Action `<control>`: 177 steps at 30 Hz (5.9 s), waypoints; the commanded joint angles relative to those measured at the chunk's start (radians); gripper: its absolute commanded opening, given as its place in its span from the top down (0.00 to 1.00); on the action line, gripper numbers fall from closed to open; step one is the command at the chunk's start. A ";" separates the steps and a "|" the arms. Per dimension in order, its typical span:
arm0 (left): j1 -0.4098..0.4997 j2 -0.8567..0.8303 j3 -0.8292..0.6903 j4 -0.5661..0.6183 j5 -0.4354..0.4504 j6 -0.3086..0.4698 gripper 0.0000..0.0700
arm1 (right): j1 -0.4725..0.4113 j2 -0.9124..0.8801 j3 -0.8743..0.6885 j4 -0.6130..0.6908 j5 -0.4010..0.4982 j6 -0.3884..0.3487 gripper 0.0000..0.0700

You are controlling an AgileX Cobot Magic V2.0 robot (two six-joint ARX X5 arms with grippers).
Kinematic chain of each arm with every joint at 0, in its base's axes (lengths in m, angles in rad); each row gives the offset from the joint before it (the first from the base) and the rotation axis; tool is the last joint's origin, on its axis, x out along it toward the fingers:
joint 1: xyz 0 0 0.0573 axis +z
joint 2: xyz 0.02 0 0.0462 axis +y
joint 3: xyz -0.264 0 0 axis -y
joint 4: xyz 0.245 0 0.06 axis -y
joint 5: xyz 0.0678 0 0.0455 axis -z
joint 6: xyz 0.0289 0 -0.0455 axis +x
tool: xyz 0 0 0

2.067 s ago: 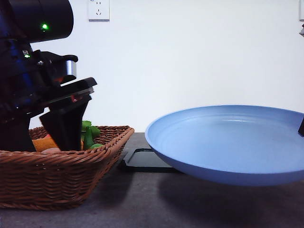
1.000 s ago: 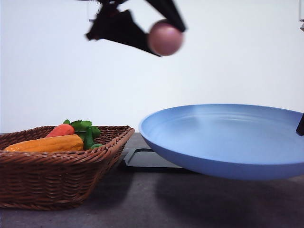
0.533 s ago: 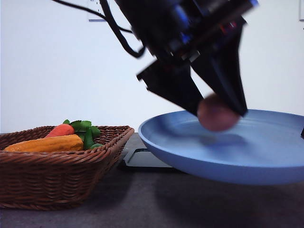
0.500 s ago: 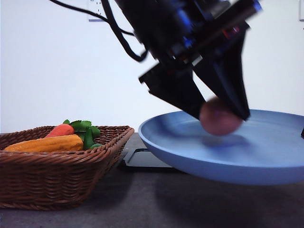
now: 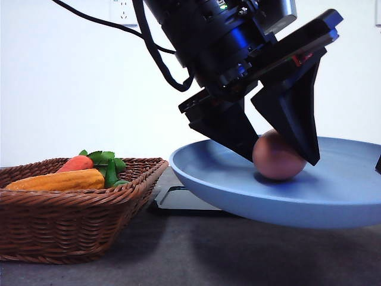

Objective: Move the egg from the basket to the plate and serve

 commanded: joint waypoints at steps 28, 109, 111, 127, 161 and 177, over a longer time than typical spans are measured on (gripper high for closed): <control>0.019 -0.767 0.019 -0.205 -0.269 0.023 0.46 | -0.121 0.822 0.561 0.137 -0.080 -0.020 1.00; 0.524 -1.142 -0.644 0.000 -0.296 -0.155 1.00 | 0.455 -0.258 0.193 0.189 0.794 -0.253 1.00; 0.520 -1.206 -0.697 0.012 -0.297 -0.192 1.00 | 0.455 -0.315 0.089 0.252 0.793 -0.252 1.00; 0.519 -1.290 -0.735 -0.014 -0.291 -0.322 1.00 | 0.455 -0.440 -0.139 0.377 0.797 -0.155 1.00; 1.022 -1.692 -1.104 0.188 -0.157 -0.044 1.00 | 0.455 -0.440 -0.139 0.377 0.812 -0.155 1.00; 1.022 -1.692 -1.159 0.136 -0.076 -0.075 1.00 | 0.455 -0.440 -0.139 0.377 0.812 -0.155 1.00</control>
